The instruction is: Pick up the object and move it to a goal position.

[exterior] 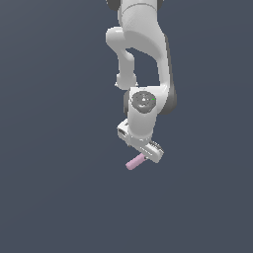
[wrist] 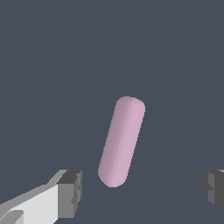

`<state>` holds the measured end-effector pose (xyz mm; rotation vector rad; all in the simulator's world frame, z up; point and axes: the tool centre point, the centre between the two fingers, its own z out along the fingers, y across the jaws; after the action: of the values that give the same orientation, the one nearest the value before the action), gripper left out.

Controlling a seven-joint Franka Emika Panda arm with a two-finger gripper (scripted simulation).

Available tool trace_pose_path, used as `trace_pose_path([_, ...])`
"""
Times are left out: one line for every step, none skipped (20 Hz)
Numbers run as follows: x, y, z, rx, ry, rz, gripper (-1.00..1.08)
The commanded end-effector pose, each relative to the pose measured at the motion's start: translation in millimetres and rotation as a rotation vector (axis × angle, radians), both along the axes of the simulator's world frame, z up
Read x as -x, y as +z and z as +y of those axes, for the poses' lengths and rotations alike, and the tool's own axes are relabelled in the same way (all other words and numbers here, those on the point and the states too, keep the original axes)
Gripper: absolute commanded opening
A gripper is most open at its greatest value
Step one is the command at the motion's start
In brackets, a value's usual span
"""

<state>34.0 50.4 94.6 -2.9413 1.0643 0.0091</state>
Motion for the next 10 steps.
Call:
trace_pose_path([-2.8, -7.2, 0.4, 0.003, -0.066, 0.001, 1.0])
trace_pose_path([-3.7, -9.7, 0.6, 0.004, -0.089, 0.001, 1.0])
trace_pose_path([-4.6, -12.1, 0.7, 0.005, -0.11, 0.001, 1.0])
trace_pose_path([-5.4, -14.4, 0.9, 0.006, -0.13, 0.001, 1.0])
trace_pose_path([-6.1, -16.4, 1.0, 0.008, -0.149, 0.001, 1.0])
trace_pose_path([-6.8, -18.4, 1.1, 0.009, -0.166, 0.001, 1.0])
trace_pose_path([-7.4, -20.2, 1.2, 0.01, -0.182, 0.001, 1.0])
trace_pose_path([-8.0, -21.8, 1.3, 0.01, -0.197, 0.001, 1.0])
trace_pose_path([-8.5, -23.3, 1.4, 0.011, -0.21, 0.001, 1.0])
trace_pose_path([-8.9, -24.6, 1.4, 0.012, -0.222, 0.001, 1.0])
